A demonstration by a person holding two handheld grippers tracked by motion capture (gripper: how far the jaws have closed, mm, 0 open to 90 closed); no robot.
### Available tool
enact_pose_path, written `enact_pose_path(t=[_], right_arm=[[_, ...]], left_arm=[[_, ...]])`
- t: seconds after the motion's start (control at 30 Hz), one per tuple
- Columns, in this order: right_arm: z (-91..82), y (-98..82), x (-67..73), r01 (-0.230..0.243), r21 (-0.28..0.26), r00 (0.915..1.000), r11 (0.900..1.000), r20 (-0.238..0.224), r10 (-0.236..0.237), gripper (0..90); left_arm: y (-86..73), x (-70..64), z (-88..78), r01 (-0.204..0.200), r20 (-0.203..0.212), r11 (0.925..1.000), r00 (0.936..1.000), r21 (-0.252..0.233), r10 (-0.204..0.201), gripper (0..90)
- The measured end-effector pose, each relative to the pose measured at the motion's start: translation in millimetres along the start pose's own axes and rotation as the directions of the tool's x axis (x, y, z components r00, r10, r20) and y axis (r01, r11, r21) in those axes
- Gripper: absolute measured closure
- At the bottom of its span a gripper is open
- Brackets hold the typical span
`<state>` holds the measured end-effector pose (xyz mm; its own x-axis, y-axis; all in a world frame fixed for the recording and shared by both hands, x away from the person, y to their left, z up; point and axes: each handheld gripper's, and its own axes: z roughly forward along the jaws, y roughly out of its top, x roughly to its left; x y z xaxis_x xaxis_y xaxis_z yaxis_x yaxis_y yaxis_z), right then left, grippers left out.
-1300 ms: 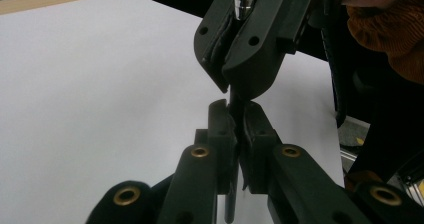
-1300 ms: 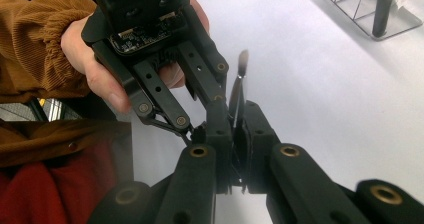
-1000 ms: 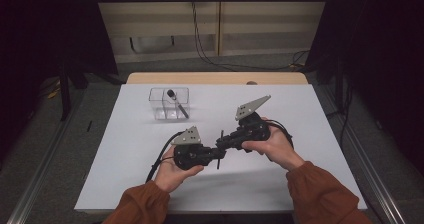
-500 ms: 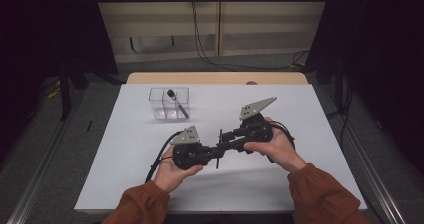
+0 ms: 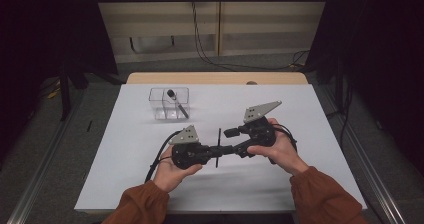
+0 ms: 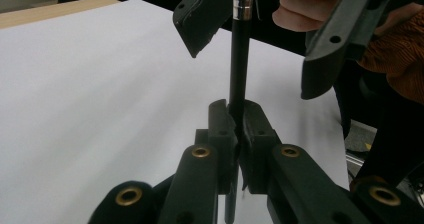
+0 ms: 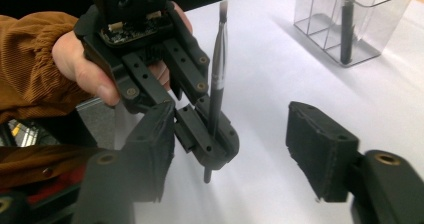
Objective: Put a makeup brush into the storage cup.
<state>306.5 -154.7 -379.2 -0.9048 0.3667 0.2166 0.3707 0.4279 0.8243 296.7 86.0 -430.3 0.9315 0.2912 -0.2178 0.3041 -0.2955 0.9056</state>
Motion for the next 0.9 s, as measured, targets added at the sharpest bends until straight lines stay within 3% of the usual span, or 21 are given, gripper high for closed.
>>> enact_pose_path(t=[0.17, 0.27, 0.43, 0.6, 0.9], right_arm=[[0.4, -4.7, -1.4, -0.016, -0.039, 0.9991, 0.999, 0.038, 0.018, 15.4], [-0.4, -8.4, -3.3, -0.039, -0.049, 0.9975, 0.998, 0.057, 0.042, 10.3], [-6.5, -12.4, -4.2, -0.035, -0.072, 0.9938, 0.997, 0.103, 0.042, 1.7], [-14.2, -18.3, -3.3, -0.029, -0.098, 0.9921, 0.995, 0.119, 0.041, 1.8], [-26.4, -32.3, -4.3, -0.047, -0.126, 0.9813, 0.991, 0.179, 0.069, 2.3]], left_arm=[[0.3, 0.6, -1.3, 0.005, -0.002, 1.0, 1.0, -0.008, -0.005, 85.5], [0.4, 1.4, -2.3, 0.007, -0.006, 0.9999, 1.0, -0.009, -0.007, 85.5], [1.2, 2.0, -3.8, 0.006, -0.014, 0.9999, 0.9999, -0.01, -0.006, 85.5], [2.0, 2.8, -6.6, 0.01, -0.019, 0.9997, 0.9998, -0.024, -0.011, 85.5], [2.1, 5.8, -13.7, 0.016, -0.033, 0.9994, 0.9993, -0.032, -0.017, 85.5]])
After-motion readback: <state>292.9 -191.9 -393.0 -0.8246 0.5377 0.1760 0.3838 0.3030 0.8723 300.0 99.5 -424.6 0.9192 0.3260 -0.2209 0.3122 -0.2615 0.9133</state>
